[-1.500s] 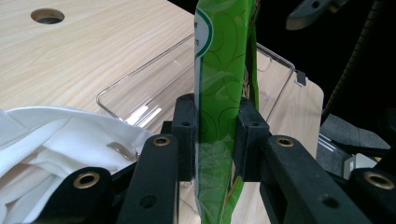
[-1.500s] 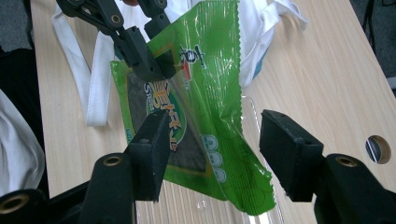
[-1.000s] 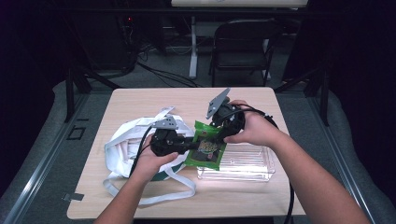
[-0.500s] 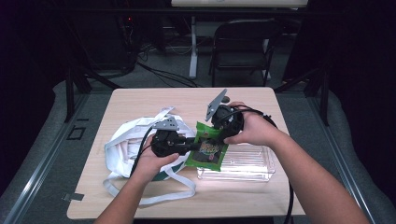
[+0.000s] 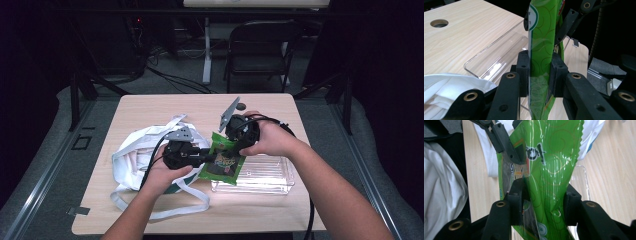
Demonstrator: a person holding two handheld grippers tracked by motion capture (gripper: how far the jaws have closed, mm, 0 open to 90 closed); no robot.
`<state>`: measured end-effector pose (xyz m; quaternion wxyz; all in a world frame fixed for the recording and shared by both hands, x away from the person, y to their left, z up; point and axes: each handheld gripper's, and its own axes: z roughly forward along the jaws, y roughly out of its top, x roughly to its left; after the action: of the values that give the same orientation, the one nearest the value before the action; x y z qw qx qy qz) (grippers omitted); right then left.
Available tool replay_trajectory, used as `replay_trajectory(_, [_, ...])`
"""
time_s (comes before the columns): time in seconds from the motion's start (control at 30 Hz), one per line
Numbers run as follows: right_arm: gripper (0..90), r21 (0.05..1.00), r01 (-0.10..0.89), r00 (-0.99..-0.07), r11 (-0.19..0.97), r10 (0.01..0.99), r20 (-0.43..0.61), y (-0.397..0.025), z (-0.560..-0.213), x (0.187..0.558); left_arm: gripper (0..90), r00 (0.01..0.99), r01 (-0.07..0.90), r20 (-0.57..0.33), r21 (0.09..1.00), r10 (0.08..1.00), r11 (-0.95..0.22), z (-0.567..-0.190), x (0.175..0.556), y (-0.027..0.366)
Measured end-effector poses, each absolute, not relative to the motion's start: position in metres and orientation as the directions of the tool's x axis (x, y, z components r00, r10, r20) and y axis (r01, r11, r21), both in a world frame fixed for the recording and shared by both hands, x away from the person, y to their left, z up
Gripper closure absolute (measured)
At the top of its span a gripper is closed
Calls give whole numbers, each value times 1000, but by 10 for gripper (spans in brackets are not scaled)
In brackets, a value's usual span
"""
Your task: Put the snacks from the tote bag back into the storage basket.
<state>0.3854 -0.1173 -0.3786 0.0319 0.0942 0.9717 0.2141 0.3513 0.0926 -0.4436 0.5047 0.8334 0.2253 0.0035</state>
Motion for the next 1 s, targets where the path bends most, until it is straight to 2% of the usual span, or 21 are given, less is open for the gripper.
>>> replay_trajectory(0.63, [722, 410, 179, -983, 894, 177, 42, -120, -377, 389, 735, 903, 365, -216, 842, 371, -397, -446, 352, 92])
replay_trajectory(1.0, [748, 410, 172, -985, 896, 170, 41, -120, -375, 387, 714, 899, 371, -220, 842, 379, -391, -447, 352, 91])
